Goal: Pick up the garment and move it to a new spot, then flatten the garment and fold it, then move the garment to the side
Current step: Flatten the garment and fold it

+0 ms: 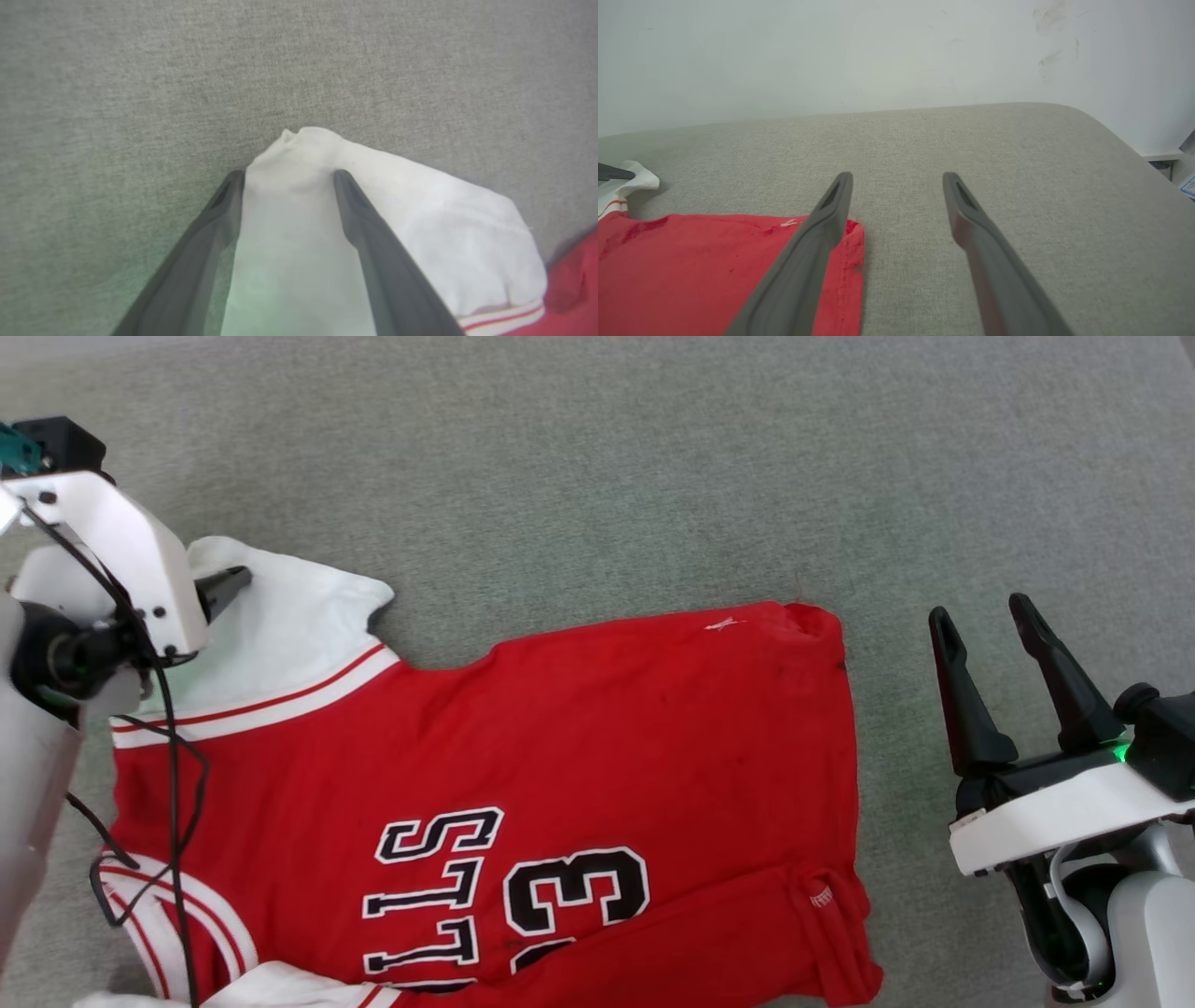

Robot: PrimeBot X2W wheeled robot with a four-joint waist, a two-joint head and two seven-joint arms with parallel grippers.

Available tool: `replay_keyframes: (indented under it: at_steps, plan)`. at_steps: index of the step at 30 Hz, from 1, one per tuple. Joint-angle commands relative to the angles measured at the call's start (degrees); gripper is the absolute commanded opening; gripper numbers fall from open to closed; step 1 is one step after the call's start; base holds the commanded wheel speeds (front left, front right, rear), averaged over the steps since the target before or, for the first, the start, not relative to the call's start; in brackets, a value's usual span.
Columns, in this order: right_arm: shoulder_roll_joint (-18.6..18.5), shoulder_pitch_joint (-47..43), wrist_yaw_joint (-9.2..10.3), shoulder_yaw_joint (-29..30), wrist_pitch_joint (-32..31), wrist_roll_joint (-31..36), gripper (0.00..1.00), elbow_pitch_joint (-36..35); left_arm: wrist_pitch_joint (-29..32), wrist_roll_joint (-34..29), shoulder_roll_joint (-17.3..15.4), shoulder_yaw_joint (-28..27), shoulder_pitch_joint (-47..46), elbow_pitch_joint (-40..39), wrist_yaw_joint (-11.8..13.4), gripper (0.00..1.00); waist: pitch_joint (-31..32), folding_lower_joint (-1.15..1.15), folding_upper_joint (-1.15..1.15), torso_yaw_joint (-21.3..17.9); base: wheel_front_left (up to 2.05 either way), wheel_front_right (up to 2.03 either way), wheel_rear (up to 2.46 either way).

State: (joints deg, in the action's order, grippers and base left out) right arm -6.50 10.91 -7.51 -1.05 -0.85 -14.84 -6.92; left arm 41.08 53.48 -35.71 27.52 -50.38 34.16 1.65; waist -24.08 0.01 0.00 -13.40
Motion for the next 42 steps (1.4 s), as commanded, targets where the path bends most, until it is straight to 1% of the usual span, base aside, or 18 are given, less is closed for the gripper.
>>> replay_keyframes:
  at_steps: [1,2,3,5,7,10,14,16,20,23,29,31,35,39,40,41,42]
  plan:
    - [0.5,0.7,0.05,0.18,0.35,-0.48,1.0,0.56,3.19,0.39,0.52,1.63,1.82,1.16,0.51,1.0,-0.58,-0.01,0.0,-0.65,0.0,0.0,0.0]
    - [0.56,0.77,0.05,0.39,0.29,-0.92,1.0,1.21,4.5,0.46,0.4,2.06,2.06,1.11,0.81,1.0,-0.74,-0.01,0.0,-0.83,0.0,0.0,0.0]
    - [0.48,1.28,0.05,0.92,-0.08,-2.36,1.0,2.87,6.17,0.94,0.71,2.36,2.51,0.88,1.46,0.0,-1.1,-0.01,0.0,-1.22,0.0,0.0,0.0]
    - [-0.01,1.6,0.05,0.88,-0.57,-3.49,1.0,3.96,5.79,0.89,1.2,2.48,2.92,0.37,1.67,0.0,-1.03,-0.01,0.0,-1.27,0.0,0.0,0.0]
    - [-0.66,2.33,0.05,0.72,-1.57,-5.23,1.0,5.14,4.15,0.61,1.27,2.03,2.74,-0.18,1.84,0.0,-0.67,-0.01,0.0,-1.06,0.0,0.0,0.0]
    - [-2.18,3.0,0.05,0.55,-4.57,-8.47,1.0,7.6,2.02,1.0,1.71,1.28,2.57,-0.68,1.4,0.0,0.44,-0.01,0.0,-0.27,0.0,0.0,0.0]
    - [-4.7,4.98,0.05,1.06,-11.12,-12.16,1.0,11.92,-1.65,0.32,2.0,0.51,1.11,-1.56,0.91,0.0,2.07,-0.01,0.0,1.64,0.0,0.0,0.0]
    - [-6.17,6.42,0.05,0.61,-15.4,-13.19,1.0,13.61,-2.56,0.63,3.02,0.31,0.41,-1.9,0.65,0.0,2.69,-0.01,0.0,3.04,0.0,0.0,0.0]
    - [-8.97,9.08,0.05,-1.62,-23.18,-15.32,1.0,14.76,-4.34,-0.12,3.63,0.69,-0.81,-3.82,-0.23,0.0,3.29,-0.01,0.0,5.6,0.0,0.0,0.0]
    - [-11.04,11.47,0.05,-3.83,-27.86,-16.74,1.0,15.49,-5.48,-0.98,3.87,1.14,-1.49,-5.43,-0.84,0.0,3.32,-0.01,0.0,7.38,0.0,0.0,0.0]
    - [-14.42,16.42,0.05,-7.7,-35.01,-18.02,1.0,19.55,-6.52,-1.87,5.15,2.09,-1.89,-8.98,-0.54,0.0,2.07,-0.01,0.0,10.52,0.0,0.0,0.0]
    - [-14.78,17.63,0.05,-9.41,-36.63,-18.73,1.0,21.32,-6.55,-1.87,5.11,2.3,-1.3,-9.67,-0.46,0.0,1.71,-0.01,0.0,11.16,0.0,0.0,0.0]
    - [-15.4,18.67,0.05,-12.97,-40.04,-19.86,1.0,26.34,-7.01,-1.32,5.51,2.4,-0.59,-10.43,-1.17,0.0,1.03,-0.01,0.0,11.99,0.0,0.0,0.0]
    - [-15.41,17.74,0.05,-16.76,-44.58,-21.94,1.0,32.14,-7.68,-1.21,5.67,2.53,-0.21,-10.43,-1.67,0.0,1.08,-0.01,0.0,12.43,0.0,0.0,0.0]
    - [-15.61,17.55,0.04,-17.42,-45.16,-22.51,0.78,32.97,-7.98,-1.18,5.67,2.52,-0.09,-10.39,-1.78,0.0,1.23,-0.01,0.0,12.49,0.0,0.0,0.0]
    - [-15.7,17.48,0.04,-17.88,-45.14,-23.08,0.08,33.42,-8.16,-1.22,5.56,2.53,0.14,-10.33,-1.79,0.0,1.38,-0.01,0.0,12.52,0.0,0.0,0.0]
    - [-15.83,17.76,0.04,-18.18,-44.93,-23.62,0.0,33.68,-8.33,-1.19,5.47,2.54,0.52,-10.22,-1.9,0.0,1.65,-0.01,0.0,12.52,0.0,0.0,0.0]
